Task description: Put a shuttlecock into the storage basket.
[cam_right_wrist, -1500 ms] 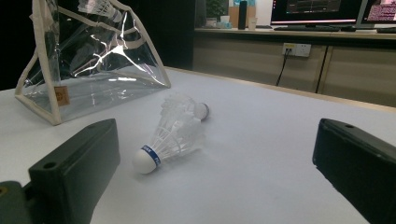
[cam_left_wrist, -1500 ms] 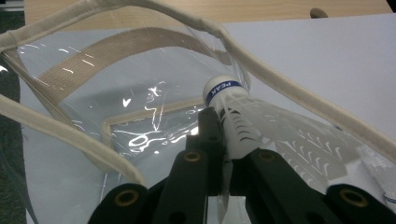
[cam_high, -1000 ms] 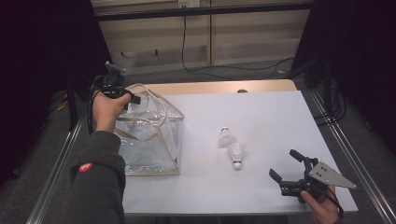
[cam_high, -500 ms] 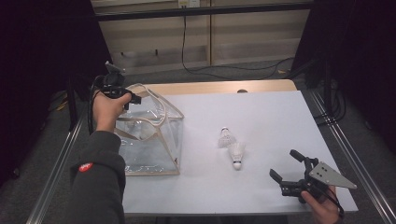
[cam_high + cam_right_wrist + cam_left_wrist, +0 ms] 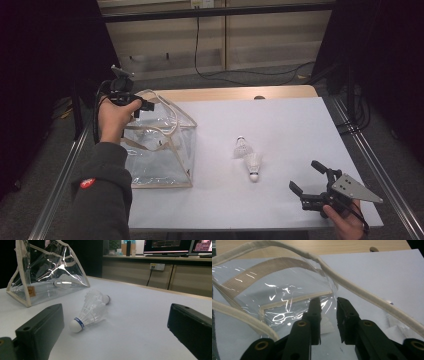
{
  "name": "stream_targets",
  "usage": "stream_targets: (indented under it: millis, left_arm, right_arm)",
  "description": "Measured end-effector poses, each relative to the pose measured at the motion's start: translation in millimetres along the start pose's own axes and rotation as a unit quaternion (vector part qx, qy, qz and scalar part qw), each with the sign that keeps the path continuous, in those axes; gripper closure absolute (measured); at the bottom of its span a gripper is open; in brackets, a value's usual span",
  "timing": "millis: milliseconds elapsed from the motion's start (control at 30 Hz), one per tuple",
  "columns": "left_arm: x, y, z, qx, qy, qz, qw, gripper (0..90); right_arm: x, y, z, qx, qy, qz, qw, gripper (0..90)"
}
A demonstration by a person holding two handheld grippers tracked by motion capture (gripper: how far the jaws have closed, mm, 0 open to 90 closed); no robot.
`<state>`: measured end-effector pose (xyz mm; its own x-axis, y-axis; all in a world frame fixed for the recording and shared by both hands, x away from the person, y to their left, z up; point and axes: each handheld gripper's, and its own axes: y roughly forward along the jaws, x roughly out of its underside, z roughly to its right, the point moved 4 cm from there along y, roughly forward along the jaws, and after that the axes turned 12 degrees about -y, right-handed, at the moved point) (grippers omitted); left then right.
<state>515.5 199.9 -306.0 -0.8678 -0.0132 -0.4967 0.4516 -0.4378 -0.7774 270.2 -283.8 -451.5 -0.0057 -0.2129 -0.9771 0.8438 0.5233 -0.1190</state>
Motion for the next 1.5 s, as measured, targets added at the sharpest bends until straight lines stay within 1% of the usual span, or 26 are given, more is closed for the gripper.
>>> stream_targets:
  millis: [33, 100, 233, 300, 367, 433, 500, 567, 667, 700, 733, 833, 967, 1033, 1200, 1400, 1500]
  left_arm:
    - [0.6, -0.5, 1.9, 0.005, -0.001, 0.001, 1.0, 70.6]
    - [1.6, -2.1, 3.8, 0.008, 0.003, -0.003, 1.0, 69.9]
    - [3.7, -4.9, 9.7, 0.021, 0.004, 0.0, 0.9998, 63.5]
    - [4.6, -6.7, 12.6, 0.026, 0.008, -0.003, 0.9996, 60.9]
    - [5.5, -8.4, 15.0, 0.029, 0.011, -0.002, 0.9995, 57.8]
    - [6.3, -10.4, 17.8, 0.035, 0.013, -0.003, 0.9993, 56.8]
    - [6.7, -12.7, 19.5, 0.037, 0.017, -0.005, 0.9992, 53.9]
    - [7.3, -13.7, 22.3, 0.043, 0.013, 0.0, 0.999, 52.2]
    - [9.2, -15.7, 25.8, 0.051, 0.023, -0.009, 0.9984, 48.6]
    - [10.0, -16.2, 27.6, 0.051, 0.025, -0.008, 0.9983, 46.6]
    - [10.5, -16.3, 29.0, 0.053, 0.025, -0.005, 0.9983, 45.9]
    - [13.1, -18.0, 34.2, 0.061, 0.034, -0.007, 0.9975, 45.3]
    - [15.2, -20.1, 39.2, 0.071, 0.034, -0.005, 0.9969, 42.1]
    - [16.5, -21.5, 41.1, 0.074, 0.041, -0.008, 0.9964, 40.9]
    - [19.8, -23.7, 48.3, 0.088, 0.047, -0.009, 0.995, 37.8]
    - [23.2, -23.6, 56.9, 0.094, 0.056, -0.012, 0.9939, 33.3]
    - [24.3, -24.0, 60.9, 0.099, 0.067, -0.017, 0.9927, 32.8]
  right_arm:
    - [-0.3, 0.1, -0.2, 0.0, 0.002, 0.001, 1.0, 0.7]
    - [-0.2, 0.2, -0.3, -0.002, -0.002, 0.001, 1.0, 0.7]
    - [-0.8, 1.3, -0.8, -0.002, 0.001, 0.003, 1.0, 0.7]
    - [-0.9, 2.3, -0.8, -0.003, -0.002, 0.002, 1.0, 0.7]
    - [-1.4, 3.3, -2.0, -0.004, 0.0, 0.003, 1.0, 0.7]
    - [-1.4, 3.3, -2.7, -0.006, -0.002, 0.001, 1.0, 0.7]
    - [-1.2, 2.9, -2.5, -0.005, -0.002, 0.0, 1.0, 0.7]
    - [-1.3, 2.2, -1.9, -0.005, -0.002, 0.001, 1.0, 0.7]
    - [-1.2, 1.5, -1.2, -0.002, -0.001, 0.0, 1.0, 0.7]
    - [-1.3, 1.6, -1.2, -0.002, -0.001, 0.001, 1.0, 0.7]
    - [-1.4, 1.7, -1.6, -0.003, -0.001, 0.0, 1.0, 0.7]
    - [-1.5, 2.6, -2.3, -0.004, -0.006, 0.0, 1.0, 0.7]
    - [-2.5, 3.3, -3.2, -0.004, -0.004, 0.0, 1.0, 0.7]
    - [-2.6, 3.8, -3.4, -0.005, -0.005, 0.0, 1.0, 0.7]
    - [-2.9, 4.7, -4.3, -0.006, -0.006, -0.001, 1.0, 0.7]
    - [-2.6, 4.6, -4.0, -0.006, -0.007, -0.002, 1.0, 0.7]
    - [-2.6, 4.5, -3.8, -0.007, -0.006, -0.001, 1.0, 0.7]
